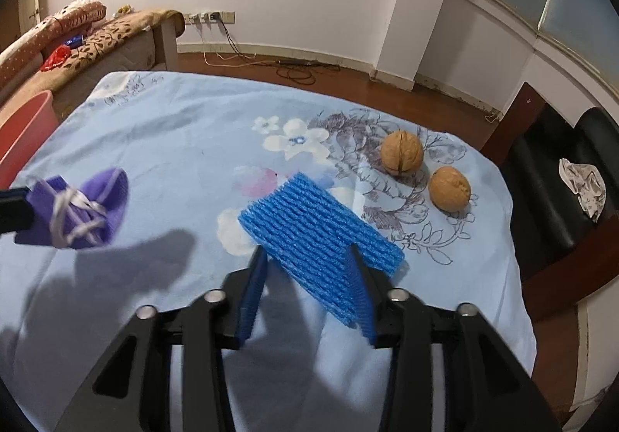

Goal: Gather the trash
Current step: 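Grasp the purple cloth with the left tool while the right tool grasps the blue foam net, then carry the purple cloth and blue foam net over the pink bucket with both tools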

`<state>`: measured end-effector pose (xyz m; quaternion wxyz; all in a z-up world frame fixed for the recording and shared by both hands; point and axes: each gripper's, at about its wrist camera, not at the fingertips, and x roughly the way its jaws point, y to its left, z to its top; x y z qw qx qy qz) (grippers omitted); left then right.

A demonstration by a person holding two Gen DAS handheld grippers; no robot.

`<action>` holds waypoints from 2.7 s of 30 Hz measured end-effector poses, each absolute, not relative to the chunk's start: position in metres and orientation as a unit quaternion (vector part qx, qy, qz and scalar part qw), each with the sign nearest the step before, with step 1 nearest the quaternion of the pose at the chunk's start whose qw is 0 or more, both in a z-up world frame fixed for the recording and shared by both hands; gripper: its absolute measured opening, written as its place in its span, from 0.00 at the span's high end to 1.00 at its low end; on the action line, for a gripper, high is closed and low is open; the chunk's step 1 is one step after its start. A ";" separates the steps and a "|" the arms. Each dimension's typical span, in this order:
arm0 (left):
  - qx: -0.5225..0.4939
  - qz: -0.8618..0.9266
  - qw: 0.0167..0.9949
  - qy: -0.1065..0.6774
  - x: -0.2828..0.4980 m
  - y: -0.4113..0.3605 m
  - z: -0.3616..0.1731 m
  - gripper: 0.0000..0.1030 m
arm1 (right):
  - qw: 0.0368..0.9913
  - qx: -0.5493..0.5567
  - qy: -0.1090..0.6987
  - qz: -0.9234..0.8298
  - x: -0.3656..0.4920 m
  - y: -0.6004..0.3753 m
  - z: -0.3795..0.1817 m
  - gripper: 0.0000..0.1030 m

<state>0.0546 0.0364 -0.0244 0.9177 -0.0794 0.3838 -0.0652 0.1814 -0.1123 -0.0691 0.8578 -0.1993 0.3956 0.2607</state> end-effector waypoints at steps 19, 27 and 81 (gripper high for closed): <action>-0.114 -0.012 0.926 0.360 0.032 0.062 -0.003 0.94 | 0.871 -0.117 0.378 0.290 0.142 -0.100 -0.018 0.94; -0.124 0.026 0.931 0.343 0.014 0.076 0.009 0.94 | 0.870 -0.106 0.368 0.310 0.112 -0.073 0.000 0.94; -0.182 0.315 0.884 0.293 -0.093 0.214 0.009 0.93 | 0.761 -0.019 0.406 0.506 0.030 0.136 0.027 0.94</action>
